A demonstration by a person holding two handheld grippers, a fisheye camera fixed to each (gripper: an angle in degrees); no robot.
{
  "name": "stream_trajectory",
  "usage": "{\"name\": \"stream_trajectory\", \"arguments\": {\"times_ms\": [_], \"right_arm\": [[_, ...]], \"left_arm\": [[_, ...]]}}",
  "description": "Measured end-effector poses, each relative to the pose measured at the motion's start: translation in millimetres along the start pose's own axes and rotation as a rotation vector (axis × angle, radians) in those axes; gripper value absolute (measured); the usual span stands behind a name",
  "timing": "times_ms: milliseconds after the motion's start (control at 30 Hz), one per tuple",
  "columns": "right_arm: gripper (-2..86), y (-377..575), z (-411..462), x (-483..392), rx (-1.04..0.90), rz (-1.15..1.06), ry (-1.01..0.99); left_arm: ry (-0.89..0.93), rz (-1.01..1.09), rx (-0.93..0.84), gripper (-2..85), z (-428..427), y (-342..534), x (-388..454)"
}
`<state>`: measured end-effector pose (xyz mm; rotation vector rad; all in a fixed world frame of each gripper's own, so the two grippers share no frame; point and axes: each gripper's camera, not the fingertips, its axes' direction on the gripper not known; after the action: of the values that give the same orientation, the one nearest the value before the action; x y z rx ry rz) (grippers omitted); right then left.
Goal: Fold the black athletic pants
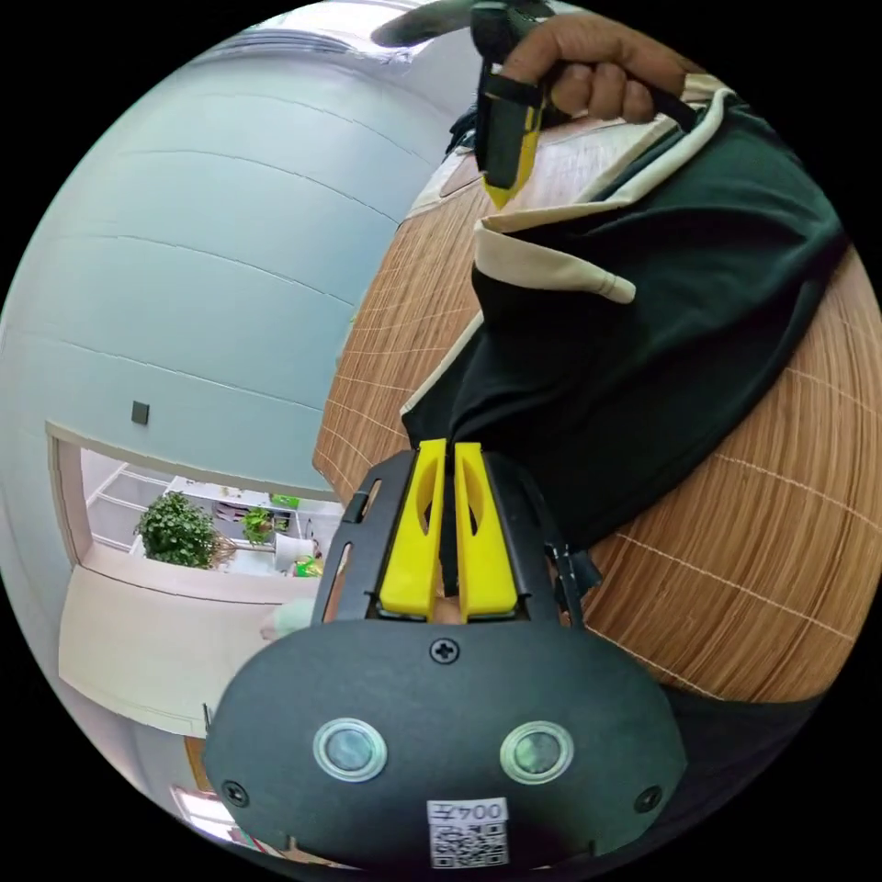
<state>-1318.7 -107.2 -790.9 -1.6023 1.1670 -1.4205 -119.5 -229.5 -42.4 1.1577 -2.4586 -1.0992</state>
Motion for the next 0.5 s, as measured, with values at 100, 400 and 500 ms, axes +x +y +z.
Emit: {"name": "stream_trajectory", "arguments": {"times_ms": [100,400,500], "right_arm": [[8.1,44.2,-27.9,18.3,0.092,0.089,-0.102],[11.2,103.2,-7.9,-27.4,-0.014,-0.154,-0.076],[4.1,97.3,-11.4,-26.9,-0.029,-0.170,-0.040]], "left_arm": [[0.027,-0.019,-0.006,0.7,2.6,4.4,-7.1],[0.006,-0.046,-0.009,0.8,-1.0,4.7,-25.0],[-0.012,-0.052,-0.016,0.8,-4.8,4.4,-31.4]]}}
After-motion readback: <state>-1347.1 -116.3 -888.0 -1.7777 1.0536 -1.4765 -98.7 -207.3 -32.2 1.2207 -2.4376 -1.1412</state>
